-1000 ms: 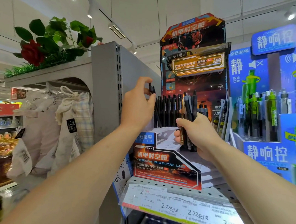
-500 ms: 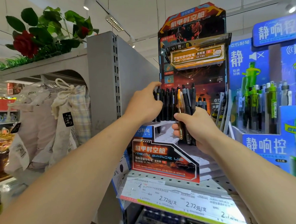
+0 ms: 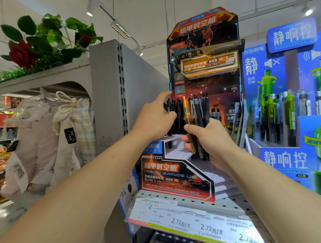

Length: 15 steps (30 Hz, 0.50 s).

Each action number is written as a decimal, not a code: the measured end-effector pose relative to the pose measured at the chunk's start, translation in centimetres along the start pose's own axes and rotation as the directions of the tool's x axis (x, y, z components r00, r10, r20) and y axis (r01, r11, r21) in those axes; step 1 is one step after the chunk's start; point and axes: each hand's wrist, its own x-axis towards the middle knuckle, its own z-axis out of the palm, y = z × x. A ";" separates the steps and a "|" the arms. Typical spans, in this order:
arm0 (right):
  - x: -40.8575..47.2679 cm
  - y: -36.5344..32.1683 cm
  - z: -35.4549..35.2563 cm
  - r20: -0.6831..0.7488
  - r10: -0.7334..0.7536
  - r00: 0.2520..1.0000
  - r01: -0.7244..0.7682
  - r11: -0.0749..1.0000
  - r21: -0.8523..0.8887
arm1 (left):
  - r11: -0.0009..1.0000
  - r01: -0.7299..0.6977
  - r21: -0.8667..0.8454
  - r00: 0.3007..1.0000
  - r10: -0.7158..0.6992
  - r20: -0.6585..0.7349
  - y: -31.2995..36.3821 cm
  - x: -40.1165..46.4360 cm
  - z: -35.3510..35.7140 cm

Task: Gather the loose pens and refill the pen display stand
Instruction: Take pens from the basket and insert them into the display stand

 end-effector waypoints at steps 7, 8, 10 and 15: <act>-0.3 -0.2 0.2 0.073 -0.048 0.996 0.053 0.996 -0.072 | 0.992 -0.113 -0.061 0.993 0.115 0.025 0.9 -0.8 -0.3; -0.4 -0.2 0.3 0.088 -0.047 0.995 0.054 0.995 -0.079 | 0.991 -0.112 -0.077 0.993 0.114 0.018 0.9 -0.8 -0.3; -0.6 -0.3 0.5 0.103 -0.038 0.994 0.045 0.997 -0.067 | 0.987 -0.104 -0.120 0.995 0.102 -0.018 0.7 -0.8 -0.3; -0.3 -0.4 0.2 -0.079 -0.022 0.997 0.022 1.000 -0.004 | 0.959 -0.046 -0.279 0.989 0.005 -0.145 0.5 -0.8 -0.5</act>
